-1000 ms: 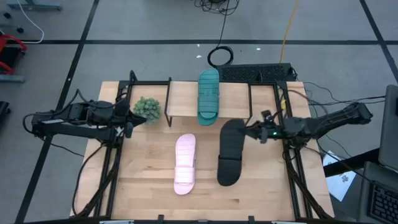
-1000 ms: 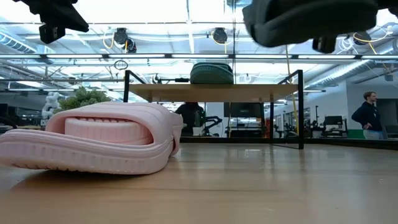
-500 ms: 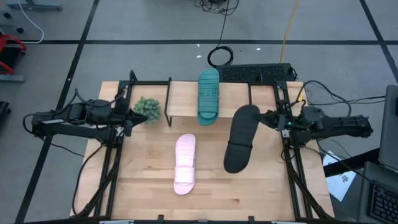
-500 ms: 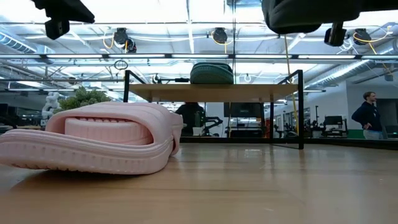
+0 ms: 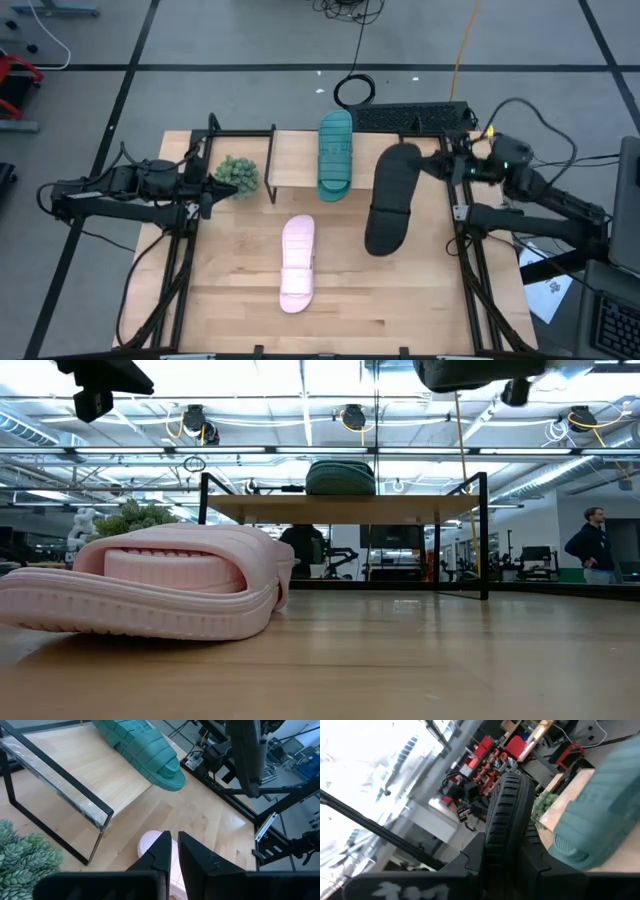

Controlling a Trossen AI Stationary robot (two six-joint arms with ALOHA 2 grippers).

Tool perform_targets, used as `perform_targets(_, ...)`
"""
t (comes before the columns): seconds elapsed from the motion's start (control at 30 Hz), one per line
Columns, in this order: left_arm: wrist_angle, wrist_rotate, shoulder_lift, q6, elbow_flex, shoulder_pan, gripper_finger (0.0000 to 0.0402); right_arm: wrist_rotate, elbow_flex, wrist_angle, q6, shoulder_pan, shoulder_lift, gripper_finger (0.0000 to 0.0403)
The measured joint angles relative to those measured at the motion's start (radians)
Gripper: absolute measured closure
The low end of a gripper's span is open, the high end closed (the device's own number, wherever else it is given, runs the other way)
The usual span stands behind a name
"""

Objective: Pick and place slides into the shelf
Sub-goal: Put the pair of black slides on the shelf

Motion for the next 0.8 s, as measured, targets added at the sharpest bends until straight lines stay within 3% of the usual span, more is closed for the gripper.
perform_targets(0.37,-0.005,0.003,0.000,-0.005,0.000,0.000,0.0369,-0.464,0.374,-0.043,-0.032,-0.433,0.344,0.0352)
perform_targets(0.57,-0.005,0.003,0.000,-0.014,0.000,0.000,0.0369,-0.648,0.406,-0.002,-0.017,-0.622,0.472,0.0352)
perform_targets(0.8,-0.005,0.002,0.000,-0.028,0.000,0.000,0.0369,-0.788,0.406,0.157,-0.003,-0.708,0.579,0.0352)
